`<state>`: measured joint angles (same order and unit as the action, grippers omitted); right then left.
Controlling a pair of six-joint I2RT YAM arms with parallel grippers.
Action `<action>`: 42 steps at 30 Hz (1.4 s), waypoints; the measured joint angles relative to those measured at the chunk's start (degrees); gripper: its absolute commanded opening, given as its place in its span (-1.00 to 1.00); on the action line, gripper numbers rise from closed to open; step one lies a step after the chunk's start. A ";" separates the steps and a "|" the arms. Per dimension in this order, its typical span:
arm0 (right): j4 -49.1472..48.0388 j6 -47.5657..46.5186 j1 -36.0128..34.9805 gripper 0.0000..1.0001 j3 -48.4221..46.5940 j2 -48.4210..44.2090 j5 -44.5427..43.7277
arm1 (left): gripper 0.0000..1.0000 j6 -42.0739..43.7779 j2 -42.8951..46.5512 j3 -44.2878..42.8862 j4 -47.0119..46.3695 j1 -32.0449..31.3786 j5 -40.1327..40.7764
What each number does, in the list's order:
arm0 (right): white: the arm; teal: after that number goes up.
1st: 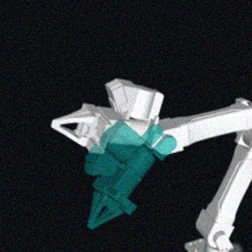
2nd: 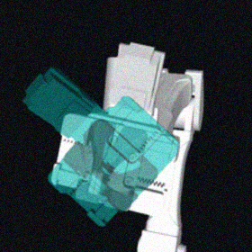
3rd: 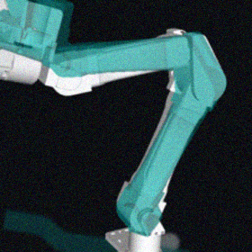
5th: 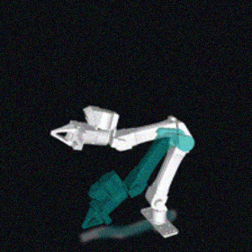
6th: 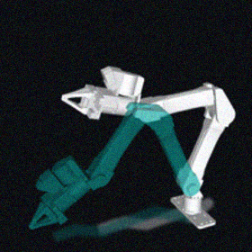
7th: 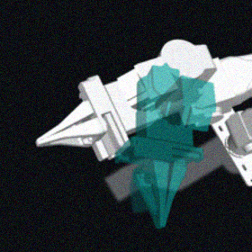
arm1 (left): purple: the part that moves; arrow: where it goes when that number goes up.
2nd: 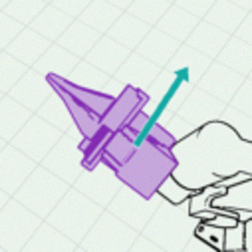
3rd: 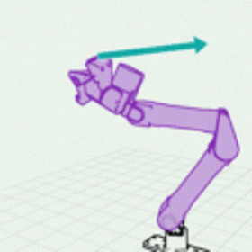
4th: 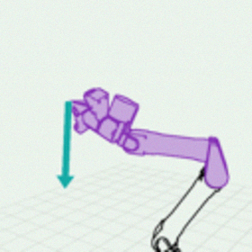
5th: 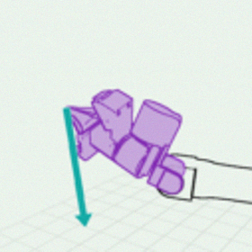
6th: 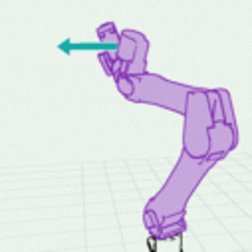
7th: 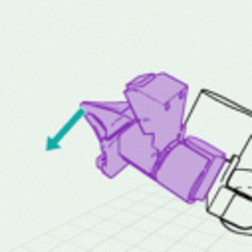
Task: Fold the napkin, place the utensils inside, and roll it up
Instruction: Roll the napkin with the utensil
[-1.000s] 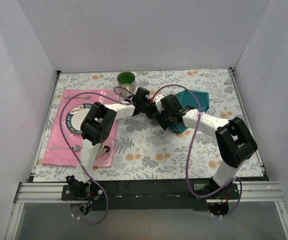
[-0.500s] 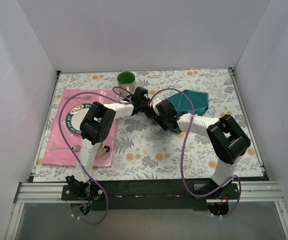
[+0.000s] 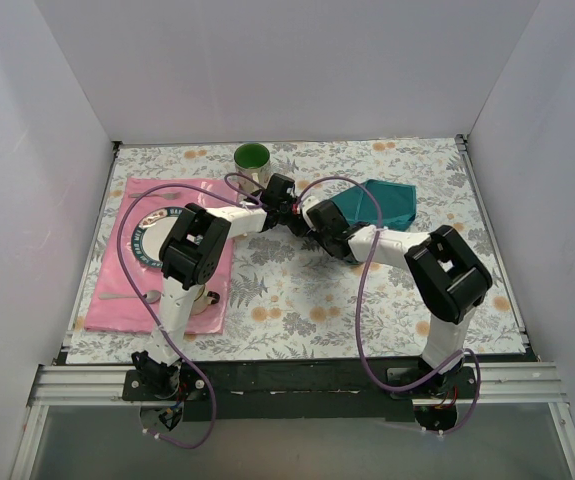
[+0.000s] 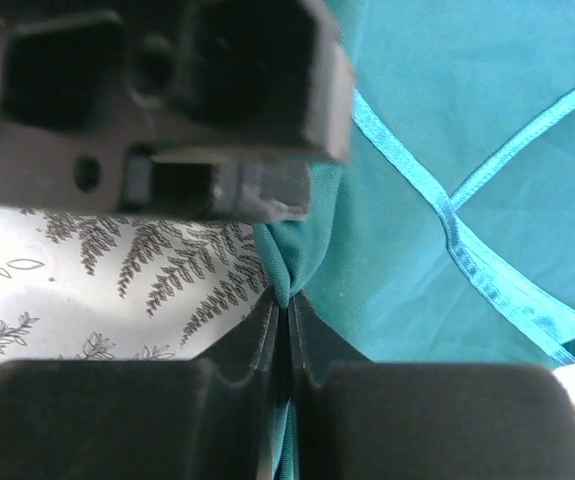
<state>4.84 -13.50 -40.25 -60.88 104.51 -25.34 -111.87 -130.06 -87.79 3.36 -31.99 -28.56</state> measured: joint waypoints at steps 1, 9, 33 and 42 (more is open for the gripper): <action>0.15 0.07 0.04 -0.97 -0.22 0.24 0.09 | -1.00 0.02 0.00 0.00 0.00 0.00 -0.02; 3.58 1.90 3.61 -0.97 -3.13 1.40 8.61 | -0.42 2.86 0.00 -0.02 0.15 0.20 0.07; 8.09 9.25 22.05 -0.97 -10.23 8.37 53.16 | 0.01 14.95 4.02 1.73 3.74 1.14 5.92; 7.54 10.99 23.96 -0.97 -10.21 9.49 58.84 | 0.24 12.57 2.97 -0.76 3.82 1.14 6.97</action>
<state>12.38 -2.50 -16.29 -71.09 113.99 33.50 -99.31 -127.09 -88.55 7.18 -30.85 -21.58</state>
